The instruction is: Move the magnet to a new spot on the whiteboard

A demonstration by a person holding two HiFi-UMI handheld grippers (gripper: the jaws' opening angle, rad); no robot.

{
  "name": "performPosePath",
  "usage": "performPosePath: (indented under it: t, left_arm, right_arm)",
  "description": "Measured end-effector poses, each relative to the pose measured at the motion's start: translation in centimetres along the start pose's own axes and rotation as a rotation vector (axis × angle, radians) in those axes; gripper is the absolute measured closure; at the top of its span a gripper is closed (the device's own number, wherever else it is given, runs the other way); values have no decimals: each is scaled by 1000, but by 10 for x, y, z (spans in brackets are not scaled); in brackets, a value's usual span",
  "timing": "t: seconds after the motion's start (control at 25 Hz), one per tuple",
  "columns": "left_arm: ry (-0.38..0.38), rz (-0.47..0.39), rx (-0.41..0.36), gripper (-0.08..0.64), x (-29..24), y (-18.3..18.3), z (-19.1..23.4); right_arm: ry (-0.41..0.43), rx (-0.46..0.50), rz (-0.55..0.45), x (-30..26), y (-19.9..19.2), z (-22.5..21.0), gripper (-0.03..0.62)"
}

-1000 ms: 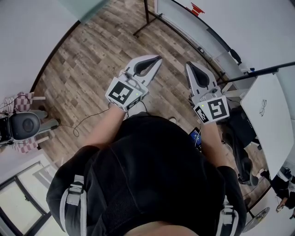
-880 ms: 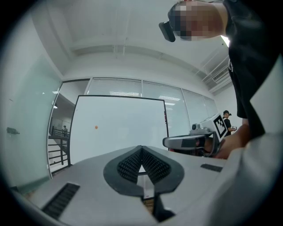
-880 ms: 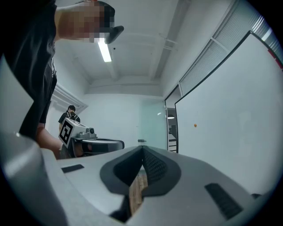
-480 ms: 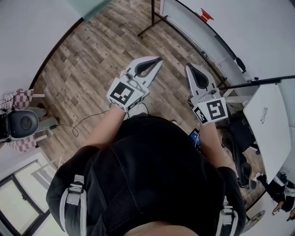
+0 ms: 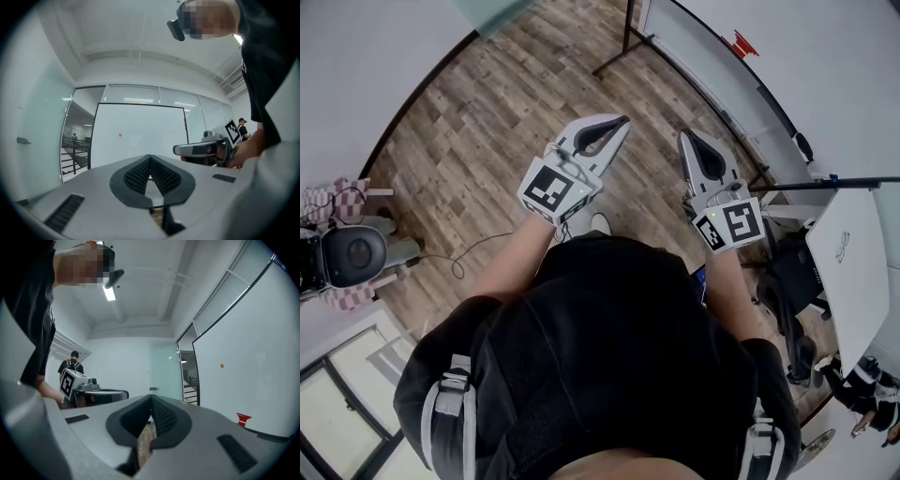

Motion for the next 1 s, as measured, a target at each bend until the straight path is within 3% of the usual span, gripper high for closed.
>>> performPosePath:
  t: [0.32, 0.68, 1.0]
  left_arm:
    - [28, 9, 10, 555, 21, -3, 38]
    - [45, 34, 16, 555, 0, -11, 70]
    - [58, 53, -18, 555, -51, -7, 109]
  right_arm:
    - [16, -13, 2, -36, -3, 16, 594]
    - [24, -39, 6, -69, -19, -6, 594]
    - [46, -64, -15, -112, -27, -54, 594]
Point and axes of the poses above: the fingertips, and each gripper's own axes: x backward along the fingers, z to its left, y out of its top, the point moved 3 cm from there along x, backward along the fingers, and after that the axes turned 5 degrees about x, right-handed, at the moved point
